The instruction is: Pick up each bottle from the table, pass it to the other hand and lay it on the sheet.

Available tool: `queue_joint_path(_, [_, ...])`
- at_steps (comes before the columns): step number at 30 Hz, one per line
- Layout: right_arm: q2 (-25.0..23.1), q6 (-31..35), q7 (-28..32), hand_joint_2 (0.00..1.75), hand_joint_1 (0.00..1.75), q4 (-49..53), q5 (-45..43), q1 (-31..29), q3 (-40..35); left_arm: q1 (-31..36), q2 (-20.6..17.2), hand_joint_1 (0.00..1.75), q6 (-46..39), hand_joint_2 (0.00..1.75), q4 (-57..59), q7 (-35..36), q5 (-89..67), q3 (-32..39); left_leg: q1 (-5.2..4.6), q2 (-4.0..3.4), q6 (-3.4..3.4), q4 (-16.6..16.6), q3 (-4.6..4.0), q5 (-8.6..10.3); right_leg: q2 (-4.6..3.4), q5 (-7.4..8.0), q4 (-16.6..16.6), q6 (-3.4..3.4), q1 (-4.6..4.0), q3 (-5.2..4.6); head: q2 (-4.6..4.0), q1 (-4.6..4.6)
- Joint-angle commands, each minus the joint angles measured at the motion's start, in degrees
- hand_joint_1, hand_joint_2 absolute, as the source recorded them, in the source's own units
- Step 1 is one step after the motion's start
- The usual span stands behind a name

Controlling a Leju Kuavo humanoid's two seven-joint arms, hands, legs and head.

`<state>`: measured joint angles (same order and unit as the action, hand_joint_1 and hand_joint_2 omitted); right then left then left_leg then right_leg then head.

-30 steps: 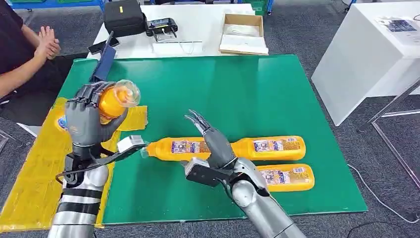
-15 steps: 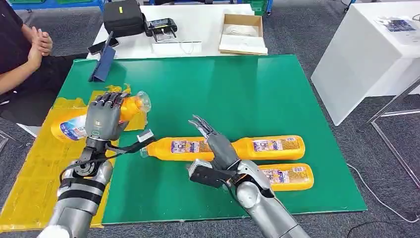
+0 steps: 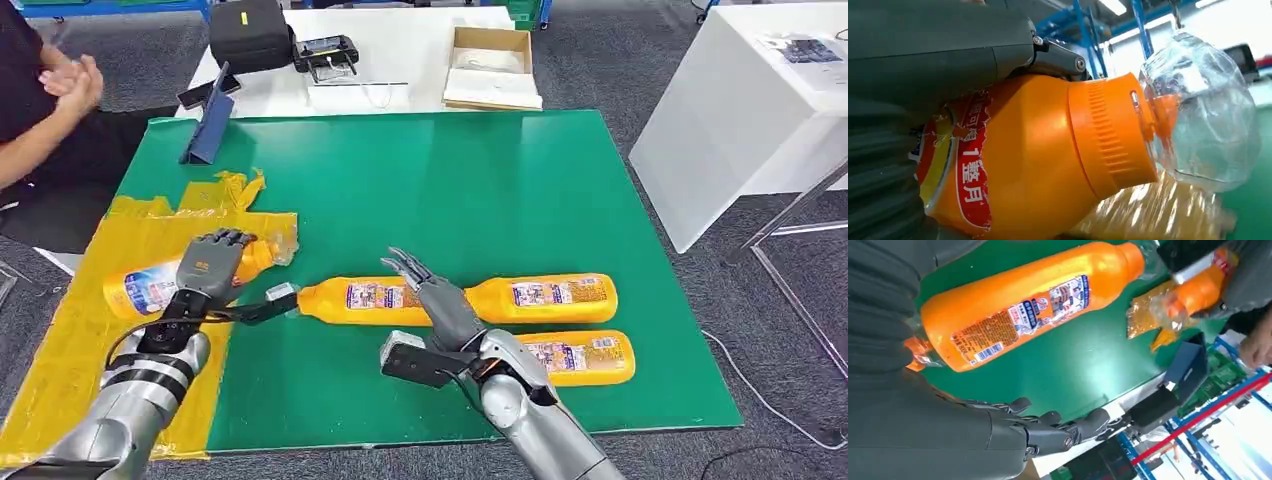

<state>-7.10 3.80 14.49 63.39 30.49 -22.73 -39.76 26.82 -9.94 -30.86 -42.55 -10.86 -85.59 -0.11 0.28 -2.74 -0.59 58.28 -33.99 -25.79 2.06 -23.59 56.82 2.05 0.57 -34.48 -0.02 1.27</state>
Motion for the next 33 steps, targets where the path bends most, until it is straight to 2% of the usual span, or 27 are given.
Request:
queue_joint_path(1, [1.29,0.64,-2.69,1.75,0.0,-4.52,2.08,-1.81,-2.12,-0.78,-4.61,1.75,5.42,1.75,7.25,-5.83,4.05,-1.8,0.06,0.04,0.05,-0.1,0.27,-0.04,-0.28,0.0,-0.08,-0.08,-0.02,0.22,0.0,0.0])
queue_joint_path(7, [-0.95,1.72,-3.9,1.75,0.0,-10.6,2.94,-6.1,1.15,-2.99,-6.27,1.75,9.7,1.75,4.51,-9.01,5.09,-5.22,0.02,-0.01,0.02,-0.08,0.22,-0.04,-0.3,0.0,-0.04,-0.05,0.02,0.17,0.0,0.0])
queue_joint_path(8, [-1.17,1.5,-3.91,1.75,0.0,-11.31,2.88,-6.6,1.43,-3.05,-6.31,0.14,10.11,1.75,4.08,-9.39,5.6,-5.48,0.0,-0.01,0.02,-0.09,0.23,-0.02,-0.3,0.01,-0.02,-0.05,0.04,0.18,0.0,0.0])
queue_joint_path(9, [-1.46,1.36,-3.91,1.75,0.0,-11.94,2.86,-6.98,1.66,-3.36,-6.03,0.0,10.01,1.75,3.47,-10.3,6.48,-5.52,-0.02,-0.06,0.01,-0.06,0.17,-0.01,-0.28,0.03,0.01,-0.04,0.05,0.12,0.0,0.0])
queue_joint_path(12, [-2.72,1.08,-3.67,1.75,0.0,-15.1,2.89,-8.41,2.62,-2.01,-5.86,0.0,12.25,1.75,3.23,-8.51,6.04,-8.07,-0.01,-0.02,0.01,-0.07,0.26,0.01,-0.22,0.03,0.0,-0.04,0.04,0.23,0.02,0.0])
queue_joint_path(13, [-3.03,0.97,-3.64,1.75,0.0,-15.71,2.8,-8.77,2.8,-1.21,-5.65,0.0,13.16,0.0,3.74,-8.65,6.47,-8.28,0.01,0.07,0.03,-0.1,0.33,0.03,-0.27,0.05,-0.02,-0.07,0.04,0.29,0.0,0.0])
queue_joint_path(14, [-3.9,1.23,-3.41,1.75,0.0,-17.39,2.61,-9.55,3.15,-0.06,-4.94,0.0,14.67,0.0,4.59,-12.06,10.38,-7.49,0.02,0.1,0.03,-0.05,0.31,0.03,-0.16,0.03,0.01,-0.06,0.02,0.29,0.0,0.0])
queue_joint_path(19, [-5.37,1.66,-3.2,1.75,0.0,-20.22,2.95,-10.9,3.24,1.07,-5.07,0.0,15.47,0.0,4.78,-13.09,12.25,-8.23,0.04,0.26,0.05,-0.05,0.39,0.09,-0.11,0.04,0.0,-0.07,0.01,0.41,0.0,0.02])
queue_joint_path(23, [-8.55,0.91,-2.92,1.75,0.0,-25.38,3.02,-13.53,3.08,3.49,-4.38,0.0,19.31,0.0,4.01,-17.81,20.22,-8.91,0.06,0.29,0.05,-0.01,0.34,0.08,-0.03,0.0,0.04,-0.06,-0.01,0.38,0.0,0.0])
queue_joint_path(26, [-10.44,0.86,-2.39,1.75,0.0,-27.33,2.78,-14.02,2.67,5.02,-4.87,0.0,21.25,0.0,5.01,-17.06,21.51,-10.35,0.08,0.33,0.05,0.04,0.25,0.09,0.03,-0.01,0.08,-0.06,-0.04,0.29,0.0,0.0])
queue_joint_path(33, [-11.04,0.56,-2.45,1.75,0.0,-28.29,3.03,-14.15,1.85,5.22,-4.04,0.0,21.25,0.0,5.83,-18.45,25.34,-9.16,0.05,0.26,0.04,-0.01,0.28,0.08,0.0,-0.01,0.05,-0.04,0.0,0.28,0.0,0.0])
